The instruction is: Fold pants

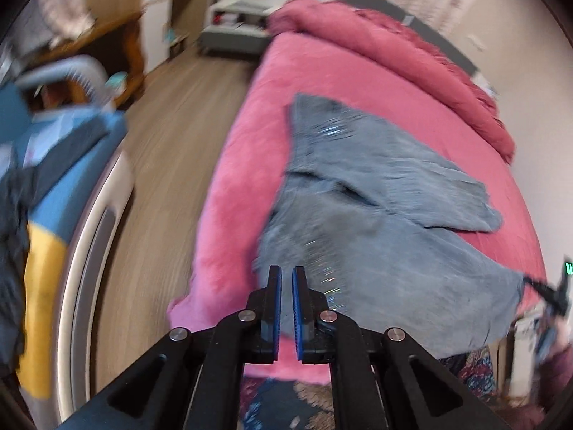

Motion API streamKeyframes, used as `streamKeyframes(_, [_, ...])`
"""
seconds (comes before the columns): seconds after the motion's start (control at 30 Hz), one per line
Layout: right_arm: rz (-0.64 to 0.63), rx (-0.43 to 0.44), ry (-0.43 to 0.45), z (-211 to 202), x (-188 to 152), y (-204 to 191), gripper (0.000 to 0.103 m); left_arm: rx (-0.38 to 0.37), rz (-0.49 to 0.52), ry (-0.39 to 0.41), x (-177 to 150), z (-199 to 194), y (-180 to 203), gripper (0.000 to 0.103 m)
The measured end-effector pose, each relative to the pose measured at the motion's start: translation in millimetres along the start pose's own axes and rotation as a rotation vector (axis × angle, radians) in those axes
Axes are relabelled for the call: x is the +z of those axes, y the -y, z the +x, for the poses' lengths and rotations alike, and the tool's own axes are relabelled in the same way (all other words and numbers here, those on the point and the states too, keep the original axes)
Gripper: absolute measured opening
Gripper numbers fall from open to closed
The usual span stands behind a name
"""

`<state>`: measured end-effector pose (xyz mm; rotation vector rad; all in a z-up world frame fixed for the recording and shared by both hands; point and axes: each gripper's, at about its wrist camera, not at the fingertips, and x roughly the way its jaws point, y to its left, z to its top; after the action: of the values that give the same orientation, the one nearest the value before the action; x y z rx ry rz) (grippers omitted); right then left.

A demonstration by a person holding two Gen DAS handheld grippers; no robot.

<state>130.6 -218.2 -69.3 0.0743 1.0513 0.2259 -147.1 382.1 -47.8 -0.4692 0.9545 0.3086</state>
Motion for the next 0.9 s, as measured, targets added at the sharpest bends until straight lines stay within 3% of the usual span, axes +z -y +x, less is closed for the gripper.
streamKeyframes(0.17, [-0.027,-0.161,-0.043,47,46,-7,0.000,-0.032,0.148,-0.024,4,25,51,0.013])
streamKeyframes(0.3, [0.033,-0.203,-0.116,88,57,4,0.001,-0.014,0.243,-0.087,-2,58,83,0.013])
streamKeyframes(0.37, [0.086,-0.039,-0.142,88,52,7,0.005,-0.051,0.267,-0.100,-4,65,95,0.013])
streamKeyframes(0.4, [0.082,0.001,-0.134,82,49,5,0.009,-0.084,0.281,-0.110,-4,70,105,0.014])
streamKeyframes(0.47, [0.024,0.028,-0.111,63,37,1,0.035,-0.109,0.340,-0.115,-4,76,126,0.015])
streamKeyframes(0.7, [0.015,0.102,-0.149,31,-13,23,0.041,-0.231,0.568,-0.165,-7,112,218,0.017])
streamKeyframes(0.9, [0.031,0.120,-0.173,44,-35,24,0.041,-0.245,0.646,-0.230,-3,148,264,0.017])
